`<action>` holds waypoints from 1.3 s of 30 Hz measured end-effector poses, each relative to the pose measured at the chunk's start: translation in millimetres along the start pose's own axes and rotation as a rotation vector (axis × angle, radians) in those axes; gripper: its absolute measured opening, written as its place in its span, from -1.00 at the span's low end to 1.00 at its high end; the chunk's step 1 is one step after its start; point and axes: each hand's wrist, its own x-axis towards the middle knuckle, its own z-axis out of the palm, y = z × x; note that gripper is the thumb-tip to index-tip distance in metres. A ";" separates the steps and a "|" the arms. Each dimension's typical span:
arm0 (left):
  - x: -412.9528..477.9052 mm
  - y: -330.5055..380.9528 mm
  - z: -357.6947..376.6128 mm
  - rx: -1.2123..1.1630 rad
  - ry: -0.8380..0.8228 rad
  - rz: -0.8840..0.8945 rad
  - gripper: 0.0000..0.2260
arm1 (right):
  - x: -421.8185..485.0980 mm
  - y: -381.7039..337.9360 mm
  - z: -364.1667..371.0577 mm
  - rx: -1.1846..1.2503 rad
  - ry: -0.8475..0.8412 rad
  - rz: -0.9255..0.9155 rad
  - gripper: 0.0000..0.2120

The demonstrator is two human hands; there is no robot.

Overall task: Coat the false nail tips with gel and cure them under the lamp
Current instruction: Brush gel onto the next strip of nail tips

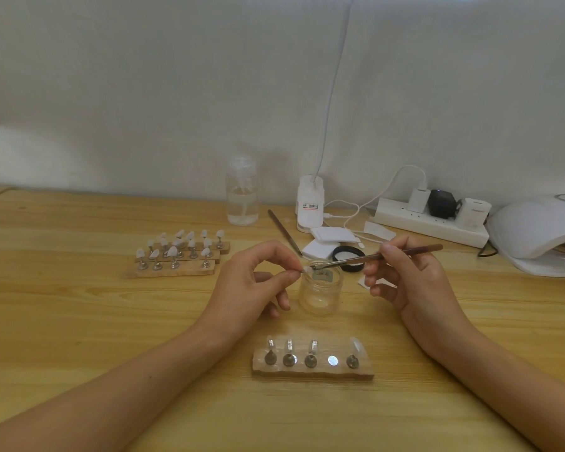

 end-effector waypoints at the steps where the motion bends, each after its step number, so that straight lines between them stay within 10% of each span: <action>1: -0.1 -0.1 -0.1 0.000 0.001 -0.001 -0.82 | 0.2 -0.1 -0.4 0.014 0.019 0.005 -0.84; 39: 1.8 -2.9 1.0 0.040 -0.012 -0.011 -0.94 | -0.6 -3.0 0.2 0.032 -0.017 -0.024 -0.86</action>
